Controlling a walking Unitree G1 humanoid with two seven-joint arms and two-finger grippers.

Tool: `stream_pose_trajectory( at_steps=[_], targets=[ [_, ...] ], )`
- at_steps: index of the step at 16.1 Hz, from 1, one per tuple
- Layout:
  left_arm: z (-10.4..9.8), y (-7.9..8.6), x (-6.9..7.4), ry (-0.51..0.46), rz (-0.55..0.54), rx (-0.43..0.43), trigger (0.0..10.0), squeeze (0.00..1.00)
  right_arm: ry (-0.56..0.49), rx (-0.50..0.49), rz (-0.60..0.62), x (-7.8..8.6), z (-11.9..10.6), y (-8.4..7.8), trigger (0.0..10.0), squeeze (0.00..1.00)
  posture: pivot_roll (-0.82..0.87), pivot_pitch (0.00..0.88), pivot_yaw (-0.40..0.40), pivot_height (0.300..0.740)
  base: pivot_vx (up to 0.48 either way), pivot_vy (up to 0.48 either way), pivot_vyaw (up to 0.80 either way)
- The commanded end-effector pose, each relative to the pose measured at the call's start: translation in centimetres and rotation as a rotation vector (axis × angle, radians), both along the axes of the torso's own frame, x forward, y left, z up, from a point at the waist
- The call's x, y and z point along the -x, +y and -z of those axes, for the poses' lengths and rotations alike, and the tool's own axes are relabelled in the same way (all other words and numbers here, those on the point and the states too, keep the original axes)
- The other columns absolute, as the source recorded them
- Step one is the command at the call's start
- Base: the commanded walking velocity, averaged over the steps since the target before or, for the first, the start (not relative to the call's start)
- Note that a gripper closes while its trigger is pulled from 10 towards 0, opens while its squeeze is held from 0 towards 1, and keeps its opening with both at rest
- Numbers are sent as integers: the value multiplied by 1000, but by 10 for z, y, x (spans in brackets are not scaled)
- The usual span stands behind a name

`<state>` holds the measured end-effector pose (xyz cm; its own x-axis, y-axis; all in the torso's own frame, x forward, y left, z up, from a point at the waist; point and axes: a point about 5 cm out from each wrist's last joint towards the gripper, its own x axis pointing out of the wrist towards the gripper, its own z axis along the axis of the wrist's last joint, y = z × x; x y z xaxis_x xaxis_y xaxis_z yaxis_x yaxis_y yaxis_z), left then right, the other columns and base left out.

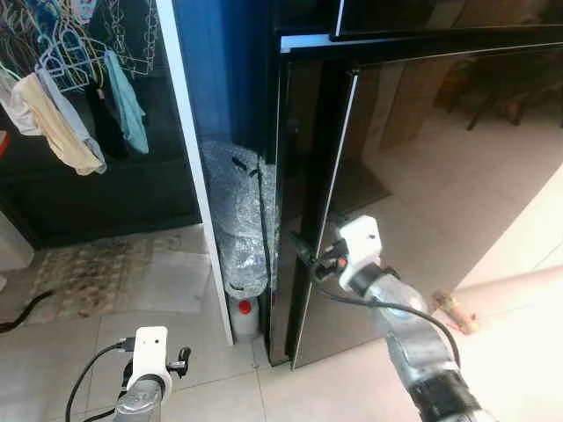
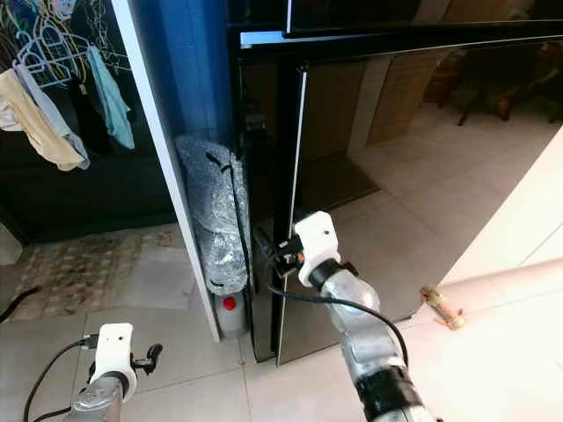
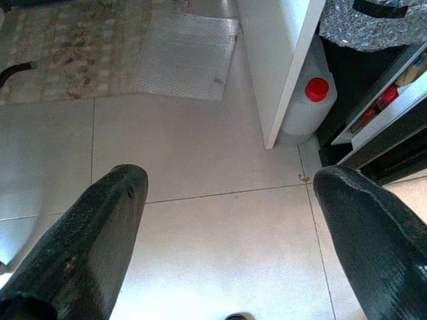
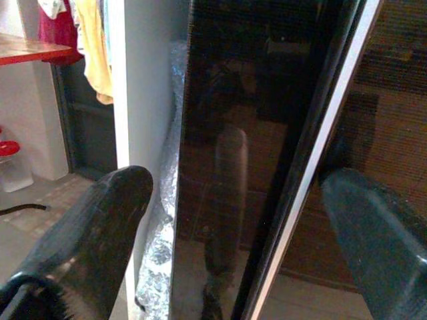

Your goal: Restocking fridge

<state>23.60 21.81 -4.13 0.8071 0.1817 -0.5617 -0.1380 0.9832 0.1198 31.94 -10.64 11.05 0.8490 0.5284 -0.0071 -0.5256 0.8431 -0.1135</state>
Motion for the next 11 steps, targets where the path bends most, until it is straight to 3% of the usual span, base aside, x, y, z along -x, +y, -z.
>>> stream_pose_trajectory(
  at_steps=[1, 11],
  targets=[
    [2, 2, 3, 16, -16, 2, 10000, 0, -13, 8, -19, -3, -3, 6, 10000, 0, -139, 0, -15, 740, 0, 0, 0],
    [2, 2, 2, 16, -20, 7, 10000, 0, -41, 5, -47, -20, -12, 18, 10000, 0, -128, 0, -19, 740, 0, 0, 0]
  ],
)
